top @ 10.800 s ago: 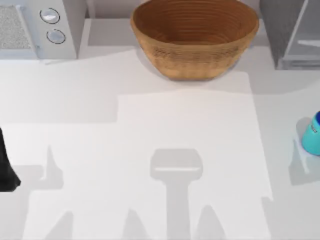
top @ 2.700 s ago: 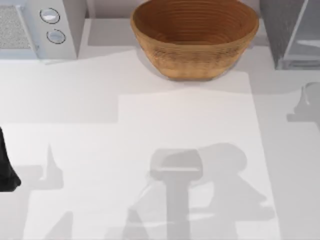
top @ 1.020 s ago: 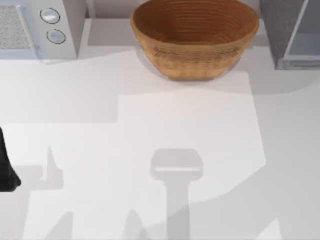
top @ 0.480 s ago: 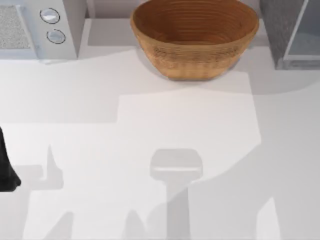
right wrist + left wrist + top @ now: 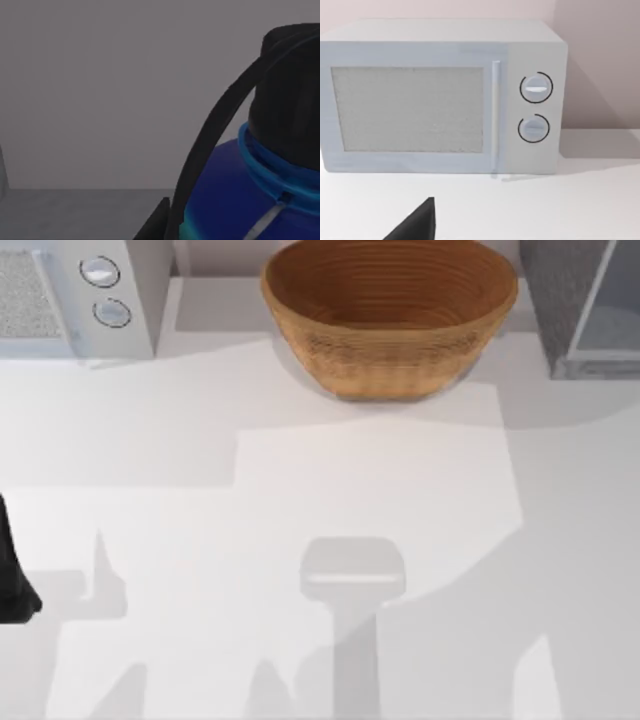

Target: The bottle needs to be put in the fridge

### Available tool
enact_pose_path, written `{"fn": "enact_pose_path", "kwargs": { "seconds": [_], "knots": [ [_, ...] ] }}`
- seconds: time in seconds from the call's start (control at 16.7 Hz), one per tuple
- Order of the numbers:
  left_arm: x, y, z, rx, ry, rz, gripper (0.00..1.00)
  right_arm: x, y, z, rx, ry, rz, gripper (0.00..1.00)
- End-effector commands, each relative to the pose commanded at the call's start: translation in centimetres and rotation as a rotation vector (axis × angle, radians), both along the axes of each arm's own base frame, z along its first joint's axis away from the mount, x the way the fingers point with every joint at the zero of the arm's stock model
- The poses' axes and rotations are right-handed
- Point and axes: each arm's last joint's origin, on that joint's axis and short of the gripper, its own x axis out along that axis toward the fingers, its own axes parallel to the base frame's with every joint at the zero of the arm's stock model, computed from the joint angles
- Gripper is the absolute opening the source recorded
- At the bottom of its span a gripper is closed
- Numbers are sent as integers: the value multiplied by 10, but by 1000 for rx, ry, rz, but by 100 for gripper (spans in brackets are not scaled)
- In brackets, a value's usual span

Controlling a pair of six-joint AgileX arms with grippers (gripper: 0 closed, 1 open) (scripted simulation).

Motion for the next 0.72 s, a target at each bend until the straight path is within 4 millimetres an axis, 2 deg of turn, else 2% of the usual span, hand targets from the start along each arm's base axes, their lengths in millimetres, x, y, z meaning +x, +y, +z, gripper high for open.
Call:
{"fn": "enact_pose_path", "kwargs": {
  "seconds": [0.48, 0.72],
  "knots": [
    [0, 0, 0, 0, 0, 0, 100, 0, 0, 0, 0, 0, 0, 98],
    [0, 0, 0, 0, 0, 0, 100, 0, 0, 0, 0, 0, 0, 100]
  ]
}}
